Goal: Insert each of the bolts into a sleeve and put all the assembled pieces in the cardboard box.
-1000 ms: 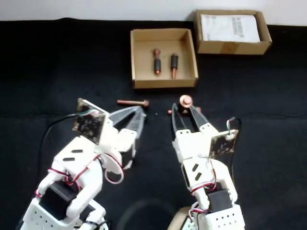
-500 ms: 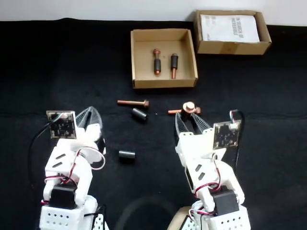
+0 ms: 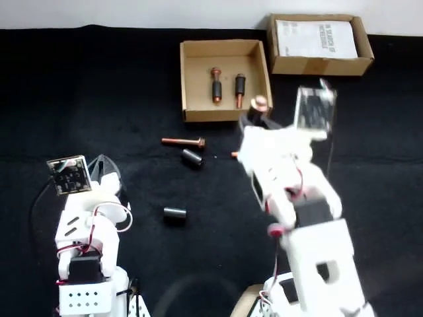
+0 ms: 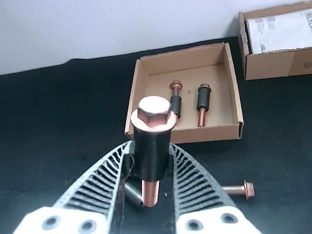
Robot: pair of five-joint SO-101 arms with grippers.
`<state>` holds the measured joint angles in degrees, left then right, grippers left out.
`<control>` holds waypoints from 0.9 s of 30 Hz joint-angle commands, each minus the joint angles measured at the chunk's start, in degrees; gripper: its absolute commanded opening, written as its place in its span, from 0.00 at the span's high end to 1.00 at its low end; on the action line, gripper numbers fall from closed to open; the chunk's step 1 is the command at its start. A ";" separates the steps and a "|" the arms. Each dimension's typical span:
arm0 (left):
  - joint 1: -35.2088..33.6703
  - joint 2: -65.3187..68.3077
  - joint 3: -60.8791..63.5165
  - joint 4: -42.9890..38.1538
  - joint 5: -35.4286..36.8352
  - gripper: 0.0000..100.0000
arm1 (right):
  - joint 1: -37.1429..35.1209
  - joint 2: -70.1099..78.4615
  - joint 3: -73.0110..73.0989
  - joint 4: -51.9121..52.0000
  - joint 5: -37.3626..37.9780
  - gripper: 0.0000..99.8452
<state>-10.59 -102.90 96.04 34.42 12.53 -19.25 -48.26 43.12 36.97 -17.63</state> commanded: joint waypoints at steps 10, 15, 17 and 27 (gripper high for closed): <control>-1.01 -0.48 1.10 14.51 0.53 0.99 | 0.75 40.75 -38.37 0.13 -0.18 0.99; -1.10 -0.48 1.10 15.03 0.44 0.99 | 2.51 55.25 -52.35 2.42 -0.09 0.99; -1.19 -0.48 1.10 15.12 0.44 0.99 | 3.47 60.79 -58.33 2.51 -0.26 0.99; -2.59 -0.48 1.10 15.82 0.44 0.99 | 4.26 86.02 -81.01 2.51 0.35 0.99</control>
<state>-12.53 -102.99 96.04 50.15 12.70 -15.38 34.02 -29.76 39.43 -17.63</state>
